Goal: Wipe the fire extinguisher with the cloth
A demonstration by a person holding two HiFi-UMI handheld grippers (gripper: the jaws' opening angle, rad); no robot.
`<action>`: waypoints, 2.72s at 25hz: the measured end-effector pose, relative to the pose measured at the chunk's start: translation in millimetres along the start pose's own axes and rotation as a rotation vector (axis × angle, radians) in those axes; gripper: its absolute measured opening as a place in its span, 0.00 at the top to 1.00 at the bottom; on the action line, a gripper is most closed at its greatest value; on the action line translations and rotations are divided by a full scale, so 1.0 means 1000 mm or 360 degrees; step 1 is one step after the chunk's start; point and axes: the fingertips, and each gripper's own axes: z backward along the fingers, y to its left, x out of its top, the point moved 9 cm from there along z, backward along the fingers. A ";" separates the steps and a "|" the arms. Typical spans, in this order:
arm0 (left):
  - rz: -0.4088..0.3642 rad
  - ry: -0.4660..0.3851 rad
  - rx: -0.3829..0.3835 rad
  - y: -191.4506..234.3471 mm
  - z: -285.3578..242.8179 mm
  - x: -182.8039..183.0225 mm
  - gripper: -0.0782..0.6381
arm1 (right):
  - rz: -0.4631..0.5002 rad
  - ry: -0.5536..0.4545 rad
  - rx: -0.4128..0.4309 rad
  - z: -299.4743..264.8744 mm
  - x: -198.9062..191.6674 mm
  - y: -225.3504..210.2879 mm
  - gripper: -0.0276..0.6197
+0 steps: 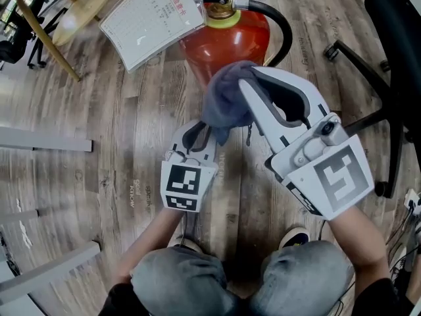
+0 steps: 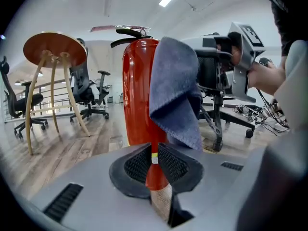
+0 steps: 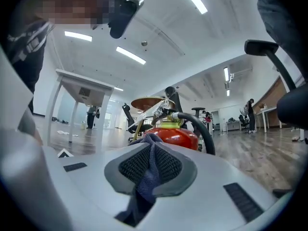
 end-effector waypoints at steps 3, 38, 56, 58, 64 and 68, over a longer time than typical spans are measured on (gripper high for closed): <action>-0.0005 -0.0003 -0.0020 -0.005 -0.001 0.004 0.82 | 0.0030 0.0006 0.0003 -0.002 0.020 -0.003 0.90; 0.0061 0.0029 0.0035 0.011 0.018 -0.005 0.82 | 0.0347 0.0476 0.0201 -0.013 -0.078 0.026 0.90; 0.0038 0.0086 0.0016 0.009 0.020 -0.014 0.82 | 0.0430 0.0943 0.0246 -0.003 -0.209 0.020 0.90; 0.0043 0.0085 0.0018 0.010 0.020 -0.015 0.82 | 0.0430 0.0869 0.0191 0.002 -0.196 0.015 0.90; 0.0046 0.0095 -0.0015 0.003 0.016 -0.014 0.82 | 0.0524 0.0551 0.0120 0.011 -0.119 0.003 0.90; 0.0034 0.0056 -0.0042 0.000 0.023 0.000 0.82 | 0.0507 0.0451 0.0089 0.025 -0.059 0.005 0.90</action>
